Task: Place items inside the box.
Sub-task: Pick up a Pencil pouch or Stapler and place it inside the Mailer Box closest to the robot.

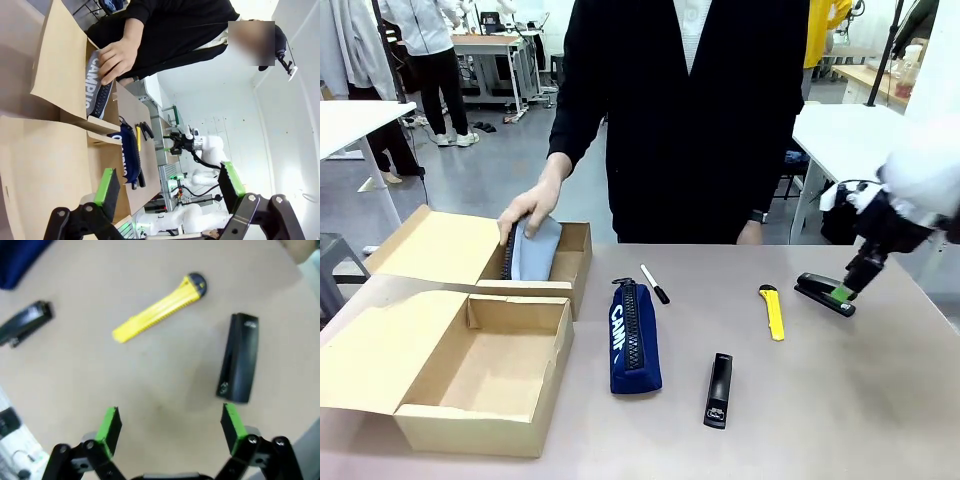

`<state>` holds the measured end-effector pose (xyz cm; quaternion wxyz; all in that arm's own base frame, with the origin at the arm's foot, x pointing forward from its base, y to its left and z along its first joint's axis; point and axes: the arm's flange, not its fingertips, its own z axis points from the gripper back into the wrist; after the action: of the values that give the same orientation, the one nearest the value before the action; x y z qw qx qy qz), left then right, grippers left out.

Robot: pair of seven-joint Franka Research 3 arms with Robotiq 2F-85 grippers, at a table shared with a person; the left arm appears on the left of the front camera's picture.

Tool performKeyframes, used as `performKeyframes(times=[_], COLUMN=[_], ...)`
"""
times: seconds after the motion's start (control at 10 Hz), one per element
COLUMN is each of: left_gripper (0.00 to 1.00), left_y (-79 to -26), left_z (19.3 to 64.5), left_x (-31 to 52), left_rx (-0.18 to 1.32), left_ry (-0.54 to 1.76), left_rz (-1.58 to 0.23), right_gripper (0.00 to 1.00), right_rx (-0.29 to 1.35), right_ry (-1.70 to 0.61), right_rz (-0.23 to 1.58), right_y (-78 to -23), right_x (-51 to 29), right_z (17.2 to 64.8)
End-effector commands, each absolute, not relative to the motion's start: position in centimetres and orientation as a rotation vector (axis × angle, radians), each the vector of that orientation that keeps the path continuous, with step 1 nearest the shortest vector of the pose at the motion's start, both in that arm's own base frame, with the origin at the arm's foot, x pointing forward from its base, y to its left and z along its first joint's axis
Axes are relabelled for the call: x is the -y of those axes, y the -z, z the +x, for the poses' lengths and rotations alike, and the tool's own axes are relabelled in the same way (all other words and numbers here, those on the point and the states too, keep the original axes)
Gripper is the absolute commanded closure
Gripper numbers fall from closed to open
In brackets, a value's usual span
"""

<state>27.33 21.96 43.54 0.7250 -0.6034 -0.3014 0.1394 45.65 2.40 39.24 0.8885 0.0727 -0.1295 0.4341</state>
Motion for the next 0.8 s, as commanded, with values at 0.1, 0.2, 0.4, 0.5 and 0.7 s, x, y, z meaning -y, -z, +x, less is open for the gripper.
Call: performKeyframes(times=[0.1,0.2,0.4,0.5,0.7], left_gripper=[0.0,0.0,0.0,0.0,0.0], left_y=[-43.6,-43.6,-43.6,-43.6,-43.6], left_z=[27.3,27.3,27.3,27.3,27.3], left_x=[-21.9,-21.9,-21.9,-21.9,-21.9], left_rx=[0.692,0.692,0.692,0.692,0.692], left_ry=[-0.291,-0.291,-0.291,-0.291,-0.291], left_rz=[-1.341,-1.341,-1.341,-1.341,-1.341], right_gripper=[0.0,0.0,0.0,0.0,0.0], right_rx=[0.211,0.182,0.175,0.175,0.185], right_ry=[-0.934,-0.889,-0.828,-0.826,-0.821], right_rz=[0.087,0.08,0.069,0.091,0.087], right_y=[-36.5,-35.3,-33.6,-33.0,-32.5], right_x=[-2.0,-1.5,-0.3,-0.2,-0.3], right_z=[52.0,53.1,54.1,54.2,54.1])
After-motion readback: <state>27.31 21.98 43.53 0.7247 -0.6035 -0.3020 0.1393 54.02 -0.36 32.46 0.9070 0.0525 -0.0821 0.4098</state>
